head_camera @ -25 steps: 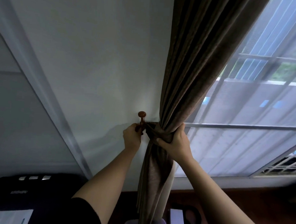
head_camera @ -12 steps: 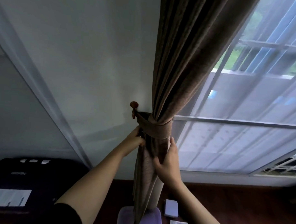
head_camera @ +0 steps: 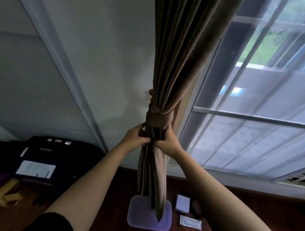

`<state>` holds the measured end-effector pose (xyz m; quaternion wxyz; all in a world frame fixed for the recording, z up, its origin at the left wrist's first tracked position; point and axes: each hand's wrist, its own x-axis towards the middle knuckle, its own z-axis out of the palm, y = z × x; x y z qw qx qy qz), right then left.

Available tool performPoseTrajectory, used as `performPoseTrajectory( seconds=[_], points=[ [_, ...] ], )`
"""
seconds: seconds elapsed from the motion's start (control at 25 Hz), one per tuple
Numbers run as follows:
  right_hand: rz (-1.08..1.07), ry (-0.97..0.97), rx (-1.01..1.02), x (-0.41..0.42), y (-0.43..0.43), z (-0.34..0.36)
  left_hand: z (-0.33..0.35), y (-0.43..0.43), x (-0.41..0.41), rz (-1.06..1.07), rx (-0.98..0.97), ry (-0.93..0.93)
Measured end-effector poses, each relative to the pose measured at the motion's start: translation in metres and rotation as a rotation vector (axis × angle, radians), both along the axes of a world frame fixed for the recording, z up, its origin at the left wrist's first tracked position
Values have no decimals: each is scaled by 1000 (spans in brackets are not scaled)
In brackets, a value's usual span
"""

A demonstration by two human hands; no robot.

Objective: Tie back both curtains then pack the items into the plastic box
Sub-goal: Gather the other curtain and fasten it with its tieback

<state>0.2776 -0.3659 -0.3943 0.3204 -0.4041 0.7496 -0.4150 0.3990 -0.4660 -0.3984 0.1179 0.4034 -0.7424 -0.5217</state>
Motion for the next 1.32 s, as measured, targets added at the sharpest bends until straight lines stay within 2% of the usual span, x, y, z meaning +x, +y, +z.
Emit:
performPoseTrajectory(
  seconds=[0.2,0.4,0.52,0.64,0.72,0.84,1.0,1.16,1.24,1.32],
  points=[
    [82,-13,117,-4,-21,4,13,-9,5,-66,-202,-199],
    [51,197,177,-30,-12,4,13,11,-13,-101,-281,-153],
    [-101,299,175,-45,5,-9,5,19,-18,-63,-303,-78],
    [-299,274,110,-48,26,-25,5,9,-17,169,-329,-6],
    [-232,229,29,-43,33,-29,6,-4,-19,139,-257,-92],
    [-163,240,-43,-31,34,-30,5,-10,-29,-107,-136,-190],
    [-154,236,-46,-30,29,-27,3,-4,-39,-128,-93,-68],
    [61,-76,-75,-32,33,-14,-2,1,-28,-172,-104,-2],
    [84,6,-77,-35,33,-16,-4,-2,-24,-219,-170,1],
    [60,224,-21,-37,27,-17,-3,-6,-26,-244,-246,-13]
  ],
)
